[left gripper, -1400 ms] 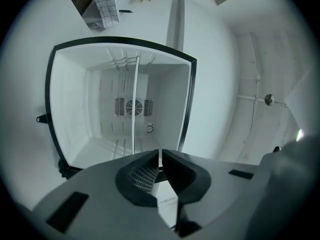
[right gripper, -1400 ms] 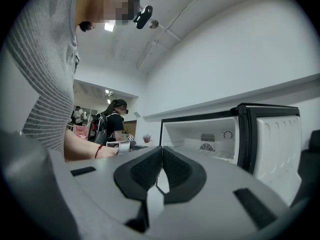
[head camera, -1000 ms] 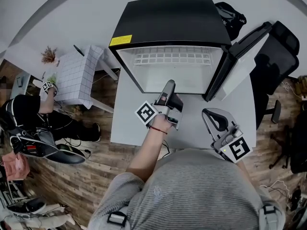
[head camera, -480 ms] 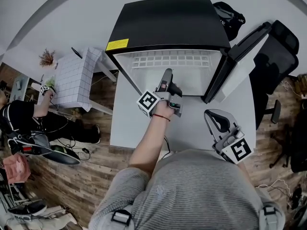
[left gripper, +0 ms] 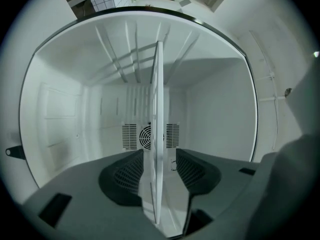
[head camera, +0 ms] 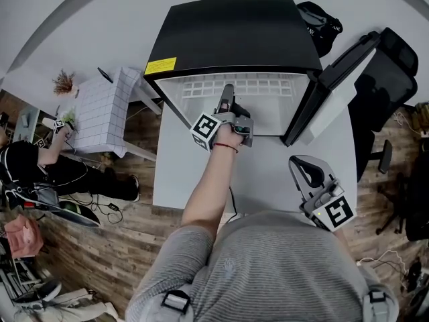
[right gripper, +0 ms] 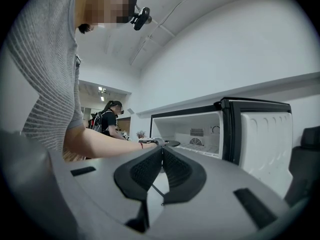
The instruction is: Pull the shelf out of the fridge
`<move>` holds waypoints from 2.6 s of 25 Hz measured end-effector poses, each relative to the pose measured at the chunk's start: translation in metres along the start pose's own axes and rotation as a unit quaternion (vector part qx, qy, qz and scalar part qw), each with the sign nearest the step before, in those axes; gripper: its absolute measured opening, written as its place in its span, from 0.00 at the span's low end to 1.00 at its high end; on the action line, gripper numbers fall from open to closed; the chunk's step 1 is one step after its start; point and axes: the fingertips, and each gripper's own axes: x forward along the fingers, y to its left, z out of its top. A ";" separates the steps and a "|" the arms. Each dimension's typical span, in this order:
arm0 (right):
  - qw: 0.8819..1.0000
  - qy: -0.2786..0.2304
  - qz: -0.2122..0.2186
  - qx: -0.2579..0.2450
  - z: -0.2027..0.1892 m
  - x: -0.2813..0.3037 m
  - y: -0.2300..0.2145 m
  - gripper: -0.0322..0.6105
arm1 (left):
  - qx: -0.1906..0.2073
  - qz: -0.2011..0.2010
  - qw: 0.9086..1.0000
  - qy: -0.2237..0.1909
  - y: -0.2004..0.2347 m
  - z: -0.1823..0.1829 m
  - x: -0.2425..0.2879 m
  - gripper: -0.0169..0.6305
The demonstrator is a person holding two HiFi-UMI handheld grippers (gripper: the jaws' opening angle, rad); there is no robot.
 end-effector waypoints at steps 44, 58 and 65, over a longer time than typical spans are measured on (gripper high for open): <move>0.999 0.020 -0.039 -0.005 -0.002 -0.041 -0.017 0.07 | -0.010 0.027 0.998 -0.062 0.017 0.018 0.052 0.08; 0.998 0.025 -0.052 -0.012 -0.004 -0.045 -0.014 0.07 | -0.014 0.043 0.997 -0.063 0.018 0.017 0.048 0.08; 0.996 0.039 -0.070 -0.044 0.002 -0.035 -0.033 0.07 | -0.014 0.042 0.997 -0.063 0.019 0.016 0.048 0.08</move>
